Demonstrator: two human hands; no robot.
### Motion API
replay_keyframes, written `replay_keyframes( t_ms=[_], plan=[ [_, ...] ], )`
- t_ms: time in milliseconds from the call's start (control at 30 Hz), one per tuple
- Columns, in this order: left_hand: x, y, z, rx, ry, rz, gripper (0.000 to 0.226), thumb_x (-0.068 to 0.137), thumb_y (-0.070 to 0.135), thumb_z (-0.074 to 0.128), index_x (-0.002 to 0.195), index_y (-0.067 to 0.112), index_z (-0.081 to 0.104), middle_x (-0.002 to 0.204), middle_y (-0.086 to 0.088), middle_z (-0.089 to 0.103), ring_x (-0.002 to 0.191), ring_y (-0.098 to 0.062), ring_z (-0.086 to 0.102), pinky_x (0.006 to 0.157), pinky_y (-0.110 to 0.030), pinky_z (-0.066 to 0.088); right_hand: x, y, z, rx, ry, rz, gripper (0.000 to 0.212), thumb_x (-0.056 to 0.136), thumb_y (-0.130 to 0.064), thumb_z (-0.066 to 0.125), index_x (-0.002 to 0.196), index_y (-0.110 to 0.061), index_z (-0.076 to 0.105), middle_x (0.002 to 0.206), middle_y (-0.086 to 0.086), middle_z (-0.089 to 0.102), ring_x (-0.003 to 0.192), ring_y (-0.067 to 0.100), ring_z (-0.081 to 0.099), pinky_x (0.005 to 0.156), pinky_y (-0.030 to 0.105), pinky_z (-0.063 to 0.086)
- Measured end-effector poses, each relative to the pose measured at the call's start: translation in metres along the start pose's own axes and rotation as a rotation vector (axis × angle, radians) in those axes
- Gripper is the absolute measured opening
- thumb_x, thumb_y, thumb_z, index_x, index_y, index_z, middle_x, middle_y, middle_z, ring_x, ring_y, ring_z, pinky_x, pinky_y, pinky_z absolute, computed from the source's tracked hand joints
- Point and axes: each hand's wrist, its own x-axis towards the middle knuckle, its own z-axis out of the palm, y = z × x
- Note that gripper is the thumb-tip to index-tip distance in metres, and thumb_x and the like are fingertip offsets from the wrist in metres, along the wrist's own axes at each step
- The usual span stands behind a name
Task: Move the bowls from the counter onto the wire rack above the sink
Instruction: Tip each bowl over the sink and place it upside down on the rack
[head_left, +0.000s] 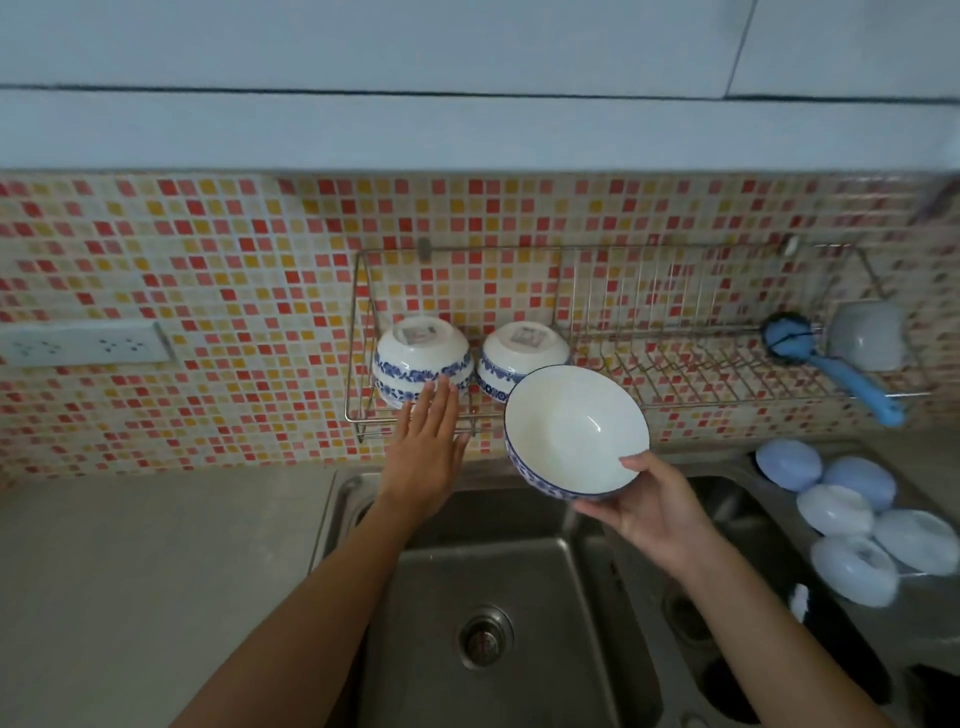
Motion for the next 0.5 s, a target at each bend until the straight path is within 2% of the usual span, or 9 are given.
replay_keyframes(
  t_ms=[67, 133, 200, 300, 400, 500],
  plan=[
    [0.001, -0.002, 0.002, 0.015, 0.003, 0.009, 0.062, 0.096, 0.050, -0.001, 0.147, 0.016, -0.016, 0.156, -0.002, -0.020, 0.142, -0.019, -0.023, 0.118, -0.039, -0.009, 0.007, -0.014, 0.009, 0.008, -0.008, -0.055, 0.034, 0.080, -0.008, 0.052, 0.113, -0.013, 0.057, 0.117, 0.015, 0.059, 0.098, 0.035, 0.062, 0.069, 0.051, 0.058],
    [0.003, -0.003, 0.001, 0.012, 0.002, 0.018, 0.062, 0.097, 0.049, 0.001, 0.147, 0.017, -0.016, 0.156, -0.001, -0.021, 0.142, -0.017, -0.024, 0.116, -0.037, -0.013, 0.015, -0.028, 0.016, -0.016, -0.014, -0.104, 0.035, 0.078, -0.011, 0.056, 0.114, -0.013, 0.056, 0.120, 0.014, 0.057, 0.102, 0.035, 0.061, 0.072, 0.051, 0.059],
    [0.003, -0.003, 0.000, -0.004, -0.003, 0.024, 0.062, 0.097, 0.049, 0.002, 0.147, 0.017, -0.016, 0.155, -0.001, -0.021, 0.142, -0.017, -0.024, 0.114, -0.036, -0.015, 0.024, -0.042, 0.022, -0.057, 0.023, -0.151, 0.040, 0.077, -0.009, 0.062, 0.116, -0.010, 0.055, 0.121, 0.015, 0.055, 0.108, 0.036, 0.059, 0.071, 0.053, 0.059],
    [0.002, -0.003, 0.001, -0.019, 0.006, 0.018, 0.062, 0.096, 0.049, 0.000, 0.147, 0.017, -0.015, 0.155, -0.001, -0.020, 0.142, -0.017, -0.023, 0.116, -0.037, -0.012, 0.040, -0.065, 0.031, -0.161, 0.124, -0.233, 0.031, 0.081, -0.002, 0.067, 0.110, -0.004, 0.055, 0.121, 0.018, 0.054, 0.112, 0.037, 0.056, 0.072, 0.055, 0.058],
    [0.001, -0.004, 0.001, -0.045, 0.014, 0.020, 0.062, 0.095, 0.050, -0.002, 0.147, 0.017, -0.012, 0.156, -0.001, -0.018, 0.142, -0.017, -0.021, 0.116, -0.038, -0.012, 0.054, -0.086, 0.044, -0.388, 0.190, -0.363, 0.028, 0.081, -0.007, 0.072, 0.105, -0.006, 0.058, 0.121, 0.015, 0.057, 0.107, 0.029, 0.061, 0.075, 0.051, 0.059],
    [0.002, -0.005, 0.004, -0.036, 0.047, 0.025, 0.061, 0.098, 0.048, 0.005, 0.148, 0.016, -0.005, 0.157, 0.000, -0.009, 0.144, -0.018, -0.014, 0.118, -0.037, -0.011, 0.068, -0.101, 0.056, -0.668, 0.259, -0.519, 0.037, 0.079, -0.014, 0.077, 0.110, -0.011, 0.059, 0.113, 0.006, 0.065, 0.096, 0.023, 0.068, 0.071, 0.045, 0.061]
  ],
)
